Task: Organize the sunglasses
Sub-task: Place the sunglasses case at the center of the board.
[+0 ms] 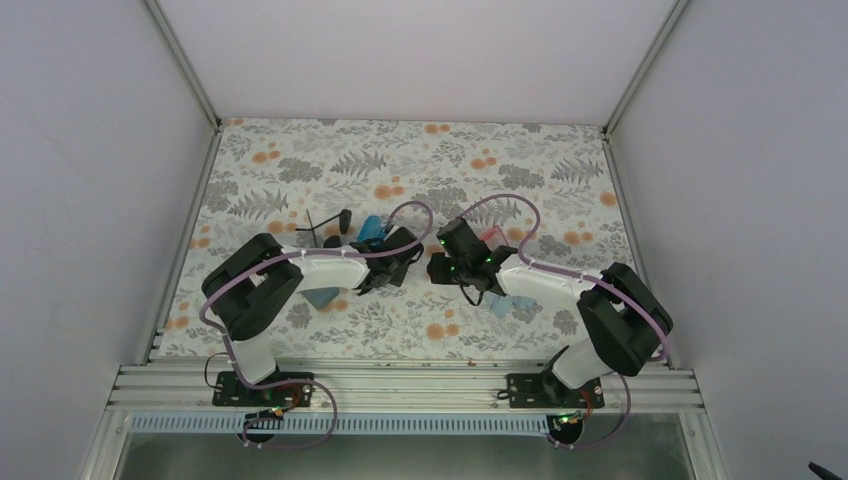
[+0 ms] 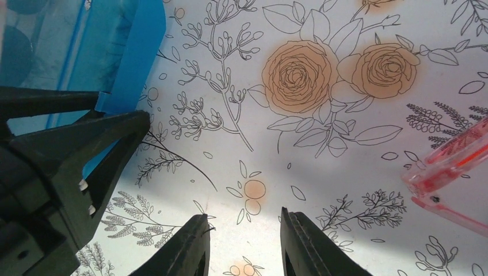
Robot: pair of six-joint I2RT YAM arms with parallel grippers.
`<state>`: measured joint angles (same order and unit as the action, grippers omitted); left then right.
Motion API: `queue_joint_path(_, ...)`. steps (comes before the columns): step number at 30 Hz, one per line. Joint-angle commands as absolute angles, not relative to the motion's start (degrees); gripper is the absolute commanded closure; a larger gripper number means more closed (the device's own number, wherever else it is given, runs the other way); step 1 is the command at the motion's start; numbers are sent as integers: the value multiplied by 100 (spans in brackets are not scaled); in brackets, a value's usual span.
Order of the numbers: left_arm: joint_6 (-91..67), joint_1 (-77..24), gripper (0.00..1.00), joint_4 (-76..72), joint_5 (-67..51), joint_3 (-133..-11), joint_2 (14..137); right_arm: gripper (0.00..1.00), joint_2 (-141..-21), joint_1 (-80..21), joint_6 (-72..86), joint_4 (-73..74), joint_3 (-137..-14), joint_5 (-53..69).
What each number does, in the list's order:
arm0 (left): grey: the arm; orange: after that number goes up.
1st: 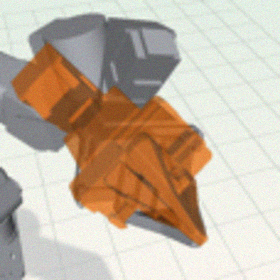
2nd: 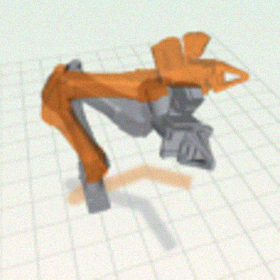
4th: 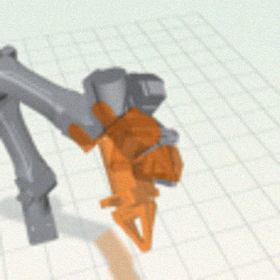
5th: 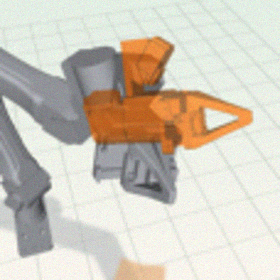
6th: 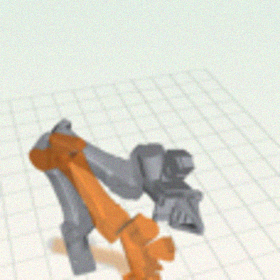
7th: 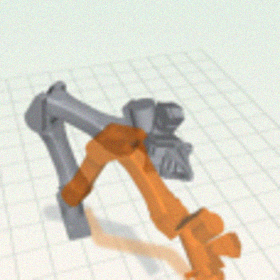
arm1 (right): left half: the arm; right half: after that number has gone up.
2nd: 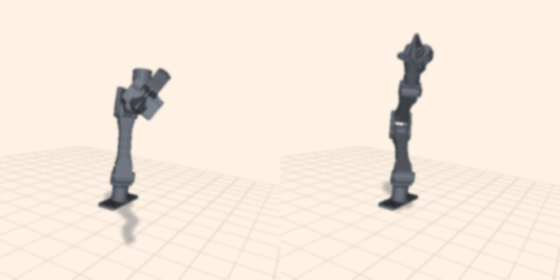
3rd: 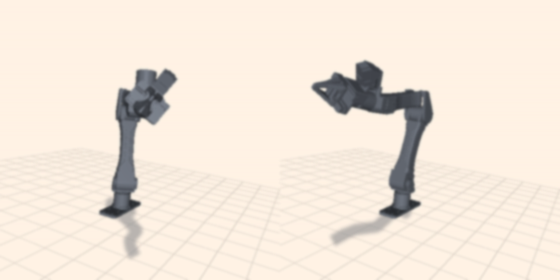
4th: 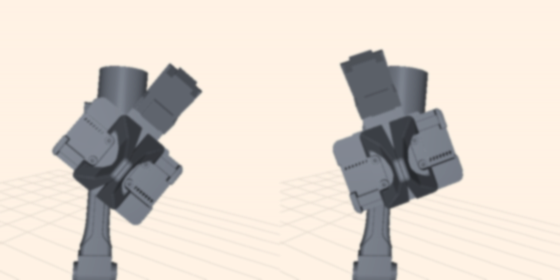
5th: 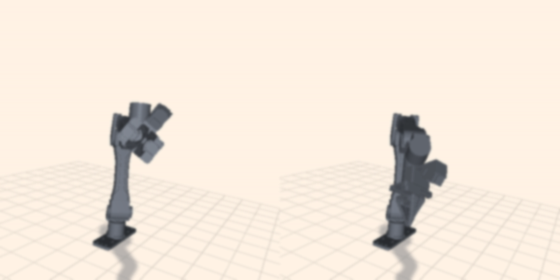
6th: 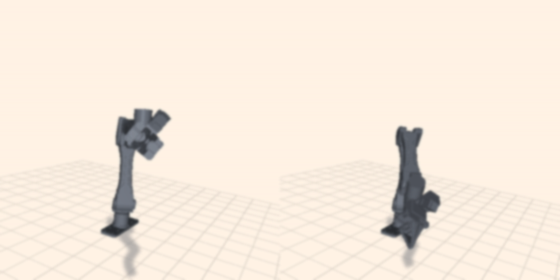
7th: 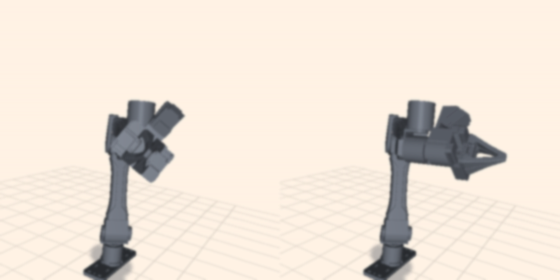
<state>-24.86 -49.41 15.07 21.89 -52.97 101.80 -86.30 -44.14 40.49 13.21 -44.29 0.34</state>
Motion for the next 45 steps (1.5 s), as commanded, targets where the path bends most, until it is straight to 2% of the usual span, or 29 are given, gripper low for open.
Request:
queue_joint_path(1, -1630, -4872, 73, 1471, 2125, -5240, 10541, 66, -8494, -4368, 4153, 1168, -4362, 64)
queue_joint_path(9, -945, -4843, 74, 1324, 1729, -5226, 10663, 65, -8578, -4338, 4091, 1070, -4390, 271)
queue_joint_path(17, -1651, -4845, 57, 1392, 971, -5202, 10110, 60, -8535, -4136, 4149, 927, -4320, 468)
queue_joint_path(24, -2412, -4843, 49, 1692, 803, -5494, 9813, 59, -8421, -4088, 4159, 932, -4241, 483)
queue_joint_path(39, -3079, -4852, 45, 2189, 1417, -5671, 9487, 57, -8200, -3906, 4035, 1032, -4207, 396)
queue_joint_path(45, -3306, -4906, 46, 1987, 1094, -5507, 8754, 61, -7946, -3837, 4180, 1689, -4254, -622)
